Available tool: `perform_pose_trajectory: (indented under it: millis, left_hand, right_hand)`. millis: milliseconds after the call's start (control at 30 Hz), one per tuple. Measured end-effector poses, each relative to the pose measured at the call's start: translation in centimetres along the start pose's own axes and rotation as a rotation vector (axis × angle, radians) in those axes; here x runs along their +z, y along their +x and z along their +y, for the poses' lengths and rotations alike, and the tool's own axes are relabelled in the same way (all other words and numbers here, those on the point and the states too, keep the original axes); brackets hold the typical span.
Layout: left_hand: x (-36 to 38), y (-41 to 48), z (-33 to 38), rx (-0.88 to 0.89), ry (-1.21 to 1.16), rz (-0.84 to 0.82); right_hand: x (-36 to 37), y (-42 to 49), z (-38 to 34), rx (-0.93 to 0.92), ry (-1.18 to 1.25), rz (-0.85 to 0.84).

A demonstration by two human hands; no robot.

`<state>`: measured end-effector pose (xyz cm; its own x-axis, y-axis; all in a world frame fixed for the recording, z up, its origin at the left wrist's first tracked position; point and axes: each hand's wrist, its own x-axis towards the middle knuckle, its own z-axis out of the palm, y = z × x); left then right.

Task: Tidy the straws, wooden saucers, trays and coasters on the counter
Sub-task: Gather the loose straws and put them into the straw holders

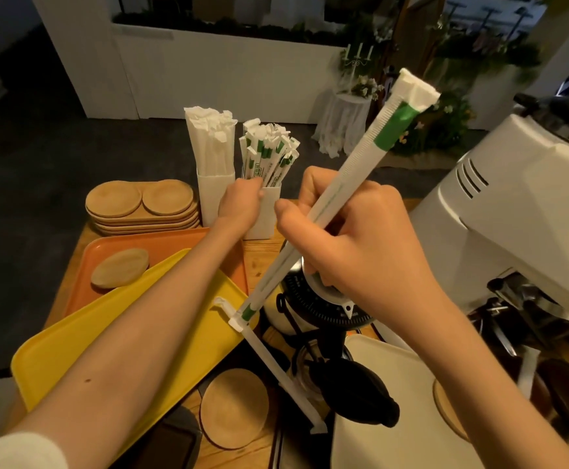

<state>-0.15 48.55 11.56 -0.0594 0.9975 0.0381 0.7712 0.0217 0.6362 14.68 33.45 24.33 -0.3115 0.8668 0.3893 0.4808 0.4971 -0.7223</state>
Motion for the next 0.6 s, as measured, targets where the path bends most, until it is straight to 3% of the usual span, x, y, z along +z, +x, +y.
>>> perform_pose_trajectory:
  millis: [300, 467, 600]
  left_hand:
    - [-2.0, -3.4, 1.6, 0.084, -0.048, 0.039]
    - [-4.9, -7.1, 2.2, 0.157, 0.07, 0.184]
    - [-7.4, -11.2, 1.9, 0.143, 0.074, 0.192]
  right_hand:
    - [0.2, -0.2, 0.0, -0.009, 0.004, 0.057]
    - [-0.1, -0.5, -0.6, -0.017, 0.065, 0.08]
    - [-1.0, -1.2, -1.1, -0.038, 0.087, 0.05]
